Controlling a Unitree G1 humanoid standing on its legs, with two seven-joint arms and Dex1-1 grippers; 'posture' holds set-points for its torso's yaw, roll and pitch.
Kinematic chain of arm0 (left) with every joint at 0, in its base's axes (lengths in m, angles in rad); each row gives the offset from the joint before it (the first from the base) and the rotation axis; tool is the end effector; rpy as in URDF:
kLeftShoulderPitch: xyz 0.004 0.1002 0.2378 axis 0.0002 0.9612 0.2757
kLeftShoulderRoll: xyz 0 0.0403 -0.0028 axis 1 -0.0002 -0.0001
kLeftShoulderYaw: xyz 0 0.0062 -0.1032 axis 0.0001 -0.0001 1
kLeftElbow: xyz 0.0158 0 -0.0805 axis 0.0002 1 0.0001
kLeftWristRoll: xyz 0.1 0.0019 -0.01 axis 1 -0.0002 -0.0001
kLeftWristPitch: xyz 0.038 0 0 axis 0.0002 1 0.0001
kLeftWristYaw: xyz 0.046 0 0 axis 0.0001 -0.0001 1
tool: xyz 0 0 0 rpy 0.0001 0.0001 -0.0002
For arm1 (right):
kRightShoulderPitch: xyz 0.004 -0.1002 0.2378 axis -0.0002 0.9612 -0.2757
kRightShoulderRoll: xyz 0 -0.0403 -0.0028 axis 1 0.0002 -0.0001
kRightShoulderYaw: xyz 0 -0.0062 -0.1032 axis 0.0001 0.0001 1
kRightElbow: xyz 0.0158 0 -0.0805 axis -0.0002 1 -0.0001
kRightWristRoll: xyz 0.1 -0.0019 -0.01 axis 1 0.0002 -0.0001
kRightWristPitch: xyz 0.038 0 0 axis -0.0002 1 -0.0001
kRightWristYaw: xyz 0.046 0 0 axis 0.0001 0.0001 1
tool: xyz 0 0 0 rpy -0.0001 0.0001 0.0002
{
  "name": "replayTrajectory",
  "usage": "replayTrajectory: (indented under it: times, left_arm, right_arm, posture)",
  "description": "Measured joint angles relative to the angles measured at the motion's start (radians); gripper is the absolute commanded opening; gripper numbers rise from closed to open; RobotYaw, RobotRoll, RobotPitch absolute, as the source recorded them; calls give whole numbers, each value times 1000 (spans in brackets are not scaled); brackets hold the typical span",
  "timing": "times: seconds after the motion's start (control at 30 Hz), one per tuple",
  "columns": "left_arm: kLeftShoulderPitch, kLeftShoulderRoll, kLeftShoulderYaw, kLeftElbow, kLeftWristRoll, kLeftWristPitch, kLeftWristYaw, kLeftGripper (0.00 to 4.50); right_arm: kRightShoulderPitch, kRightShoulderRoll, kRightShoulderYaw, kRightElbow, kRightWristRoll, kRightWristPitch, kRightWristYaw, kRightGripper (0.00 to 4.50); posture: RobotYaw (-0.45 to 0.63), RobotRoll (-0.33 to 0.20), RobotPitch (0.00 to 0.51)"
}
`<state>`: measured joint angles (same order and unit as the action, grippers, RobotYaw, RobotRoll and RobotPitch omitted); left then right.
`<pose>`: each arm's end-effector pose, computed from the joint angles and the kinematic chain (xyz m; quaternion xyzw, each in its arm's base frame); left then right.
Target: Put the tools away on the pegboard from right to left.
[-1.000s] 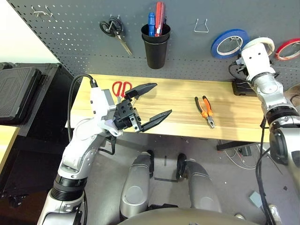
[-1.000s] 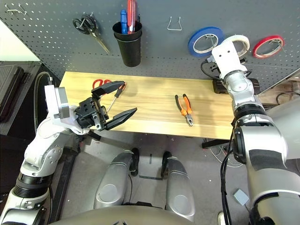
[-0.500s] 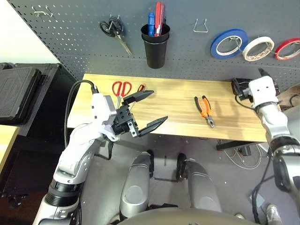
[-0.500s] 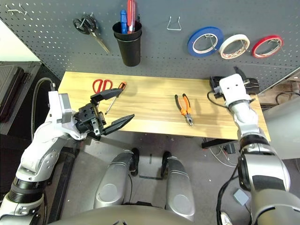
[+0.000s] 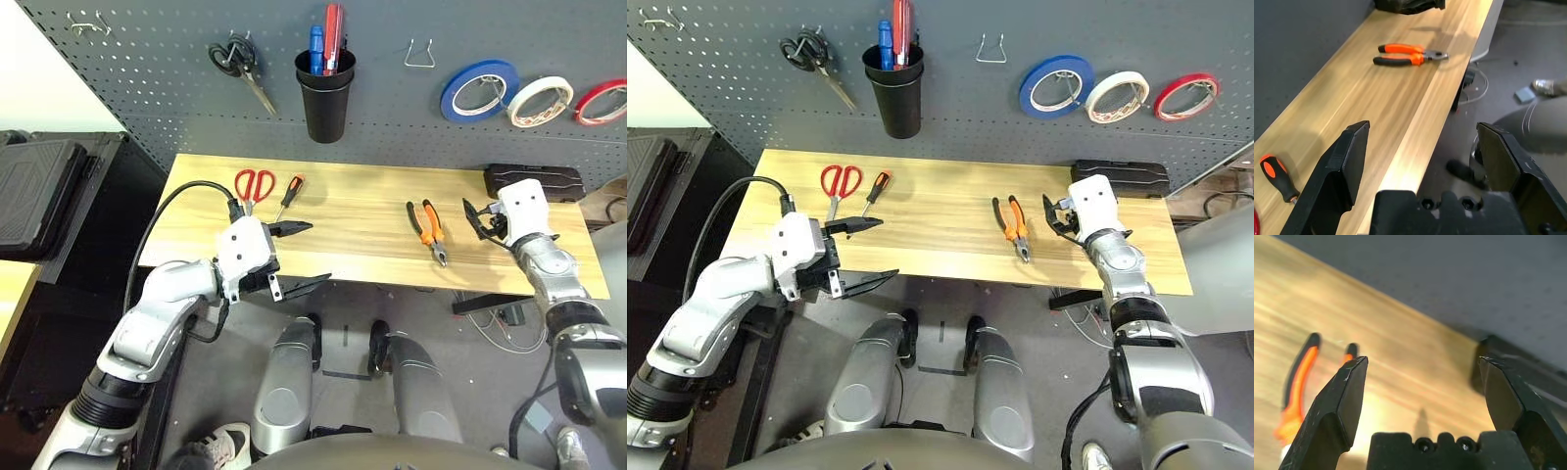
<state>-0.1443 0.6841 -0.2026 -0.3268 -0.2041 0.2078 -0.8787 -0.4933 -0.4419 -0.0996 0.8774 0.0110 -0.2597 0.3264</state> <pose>0.2161 0.1973 0.1311 0.2504 0.0351 -0.5331 0.8074 0.2769 -0.2699 0.0506 -0.1660 0.0727 0.0666 0.9812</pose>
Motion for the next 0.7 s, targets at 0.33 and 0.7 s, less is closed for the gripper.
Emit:
replayTrajectory:
  times: [0.33, 0.7]
  left_arm:
    - [-36, 6, -21, 29, 69, 35, -5, 4500]
    - [-48, 7, -35, 69, 120, 46, -18, 4500]
  right_arm:
    - [50, 44, 1, -293, 49, 400, 37, 4473]
    - [11, 99, 8, -406, 93, 839, 41, 4473]
  posture:
    - [302, 0, 280]
    - [297, 0, 294]
